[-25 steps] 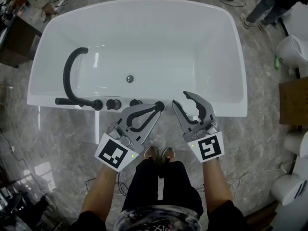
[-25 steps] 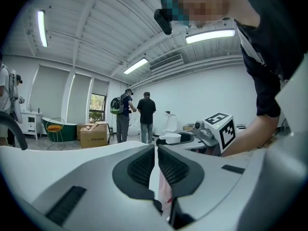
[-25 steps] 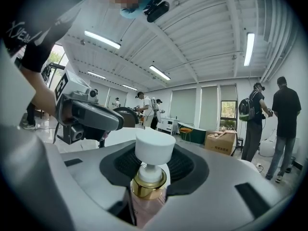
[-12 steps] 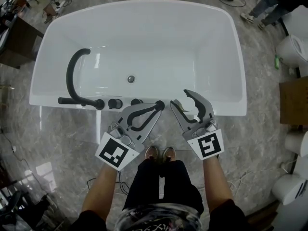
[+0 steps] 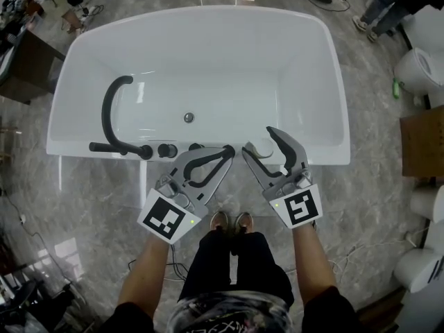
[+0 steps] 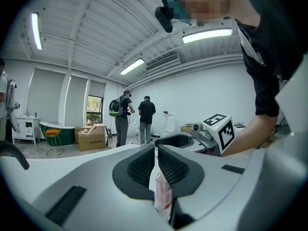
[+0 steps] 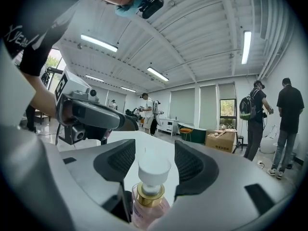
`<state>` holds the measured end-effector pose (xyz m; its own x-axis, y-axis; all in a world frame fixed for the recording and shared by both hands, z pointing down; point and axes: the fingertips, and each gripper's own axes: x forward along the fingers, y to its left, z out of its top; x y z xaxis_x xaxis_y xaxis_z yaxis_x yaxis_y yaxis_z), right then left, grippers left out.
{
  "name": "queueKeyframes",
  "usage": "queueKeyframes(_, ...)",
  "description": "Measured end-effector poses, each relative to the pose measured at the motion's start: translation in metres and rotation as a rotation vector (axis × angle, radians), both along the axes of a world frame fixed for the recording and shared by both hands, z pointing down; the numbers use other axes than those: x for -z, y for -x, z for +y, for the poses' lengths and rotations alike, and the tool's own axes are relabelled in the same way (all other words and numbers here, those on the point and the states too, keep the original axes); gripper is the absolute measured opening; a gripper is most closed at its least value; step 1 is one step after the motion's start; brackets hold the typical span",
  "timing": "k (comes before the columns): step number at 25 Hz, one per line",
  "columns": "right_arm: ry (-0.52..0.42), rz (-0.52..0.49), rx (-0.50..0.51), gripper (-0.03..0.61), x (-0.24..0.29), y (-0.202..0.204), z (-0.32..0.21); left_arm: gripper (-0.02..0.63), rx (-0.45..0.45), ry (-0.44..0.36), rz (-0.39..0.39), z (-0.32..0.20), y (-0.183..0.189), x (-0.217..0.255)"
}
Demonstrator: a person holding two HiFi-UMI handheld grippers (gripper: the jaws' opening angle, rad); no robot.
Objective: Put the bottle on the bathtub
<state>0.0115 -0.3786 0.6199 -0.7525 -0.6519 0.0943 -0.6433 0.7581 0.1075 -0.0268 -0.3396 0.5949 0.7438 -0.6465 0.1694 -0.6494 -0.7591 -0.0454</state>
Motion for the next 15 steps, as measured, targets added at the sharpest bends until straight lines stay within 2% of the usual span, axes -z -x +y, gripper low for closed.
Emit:
queueKeyframes(12,-0.073,-0.034,0.007,0.268,0.101,-0.006,0.030,0.038,-0.005,-0.050,0.002,0.018,-0.001,0.076)
queueKeyframes(15,-0.076,-0.034,0.010,0.268,0.132,-0.006,0.046,0.038,-0.011,-0.042,0.001,0.031,-0.002,0.101)
